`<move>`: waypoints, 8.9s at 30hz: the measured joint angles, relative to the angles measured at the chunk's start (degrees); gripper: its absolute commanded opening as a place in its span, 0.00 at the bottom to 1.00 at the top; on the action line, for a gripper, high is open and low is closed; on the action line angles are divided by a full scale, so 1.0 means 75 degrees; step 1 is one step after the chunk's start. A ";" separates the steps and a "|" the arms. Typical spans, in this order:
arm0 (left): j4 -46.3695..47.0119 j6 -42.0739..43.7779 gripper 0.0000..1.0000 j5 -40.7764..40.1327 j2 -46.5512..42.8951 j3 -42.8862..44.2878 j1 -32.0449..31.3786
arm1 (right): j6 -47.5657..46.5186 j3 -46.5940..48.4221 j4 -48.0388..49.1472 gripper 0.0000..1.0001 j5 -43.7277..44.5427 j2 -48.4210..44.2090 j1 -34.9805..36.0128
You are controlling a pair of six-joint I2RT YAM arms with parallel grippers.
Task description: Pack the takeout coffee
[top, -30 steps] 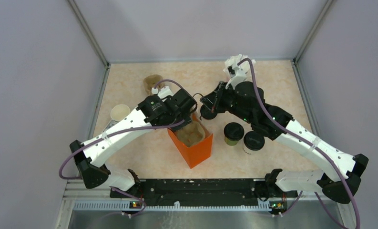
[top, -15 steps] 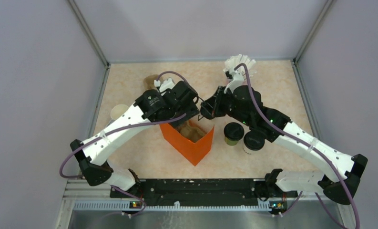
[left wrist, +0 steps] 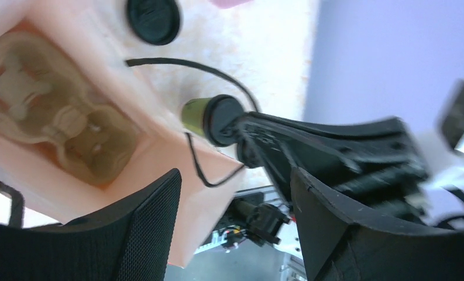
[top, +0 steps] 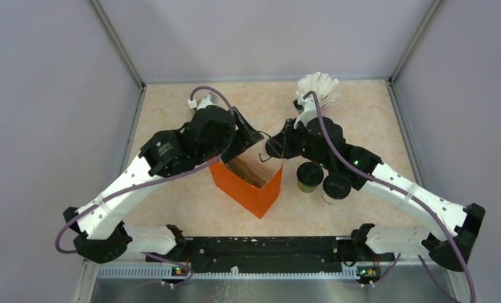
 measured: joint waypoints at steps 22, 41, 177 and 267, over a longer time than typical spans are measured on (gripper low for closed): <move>0.1676 0.2780 0.99 -0.1565 -0.3238 -0.1096 0.0000 | -0.1154 0.1233 -0.0944 0.71 -0.0688 0.0230 0.0000; 0.0271 0.6770 0.87 -0.0379 0.0076 0.1017 0.3969 | -0.0050 0.0755 -0.2544 0.71 -0.0187 -0.1792 0.0000; 0.1052 0.8209 0.66 0.5147 -0.1023 -0.2314 0.4097 | 0.0341 -0.0828 -0.5904 0.61 0.1067 -0.1180 -0.3174; 0.0845 0.6945 0.42 0.4899 -0.0332 -0.1926 0.4103 | -0.5321 0.3255 -0.4342 0.53 -0.0160 0.1195 0.1547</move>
